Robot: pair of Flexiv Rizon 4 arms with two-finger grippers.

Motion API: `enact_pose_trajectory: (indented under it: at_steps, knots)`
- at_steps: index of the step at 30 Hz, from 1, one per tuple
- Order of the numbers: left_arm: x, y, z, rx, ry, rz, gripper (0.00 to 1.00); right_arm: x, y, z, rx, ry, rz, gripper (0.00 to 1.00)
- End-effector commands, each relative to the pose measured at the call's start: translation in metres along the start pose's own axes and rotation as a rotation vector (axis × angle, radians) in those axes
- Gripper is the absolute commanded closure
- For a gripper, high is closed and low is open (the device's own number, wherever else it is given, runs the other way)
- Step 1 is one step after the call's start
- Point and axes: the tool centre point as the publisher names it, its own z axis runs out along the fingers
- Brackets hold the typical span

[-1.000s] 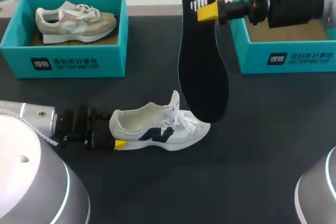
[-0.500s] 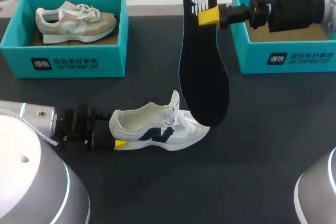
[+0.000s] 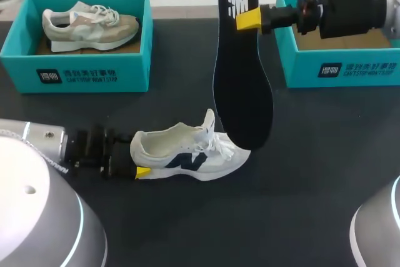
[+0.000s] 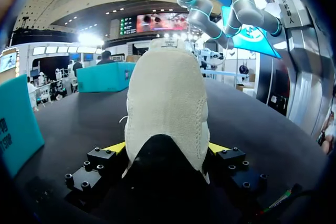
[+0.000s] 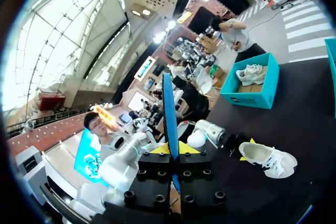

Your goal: Take the shoe out of the shoebox, open the shoe tongue, remove and reinsert the insole, then place the shoe into the shoebox

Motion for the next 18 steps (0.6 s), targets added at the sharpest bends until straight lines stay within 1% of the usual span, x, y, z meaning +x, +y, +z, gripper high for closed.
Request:
enact_pose_trajectory:
  at_steps: [1, 3, 10, 12, 15, 18]
  knots:
    - [0.001, -0.003, -0.008, -0.001, 0.006, -0.003, 0.00, 0.000, 0.002, 0.005, 0.002, -0.003, 0.002, 1.00]
    - [0.001, -0.004, -0.010, 0.021, 0.009, 0.002, 0.00, 0.000, 0.002, 0.005, 0.002, -0.003, 0.002, 1.00]
    - [0.001, -0.006, -0.017, -0.004, 0.011, -0.004, 0.00, 0.000, 0.002, 0.005, 0.002, -0.003, 0.002, 1.00]
    - [0.000, -0.009, -0.023, -0.011, 0.010, -0.006, 0.00, 0.000, 0.002, 0.005, 0.002, -0.003, 0.002, 1.00]
    - [-0.001, -0.015, -0.032, -0.041, 0.006, 0.002, 0.00, 0.000, 0.002, 0.005, 0.002, -0.003, 0.002, 1.00]
    - [-0.003, -0.022, -0.042, -0.097, 0.023, 0.003, 0.00, 0.000, 0.002, 0.005, 0.002, -0.003, 0.002, 1.00]
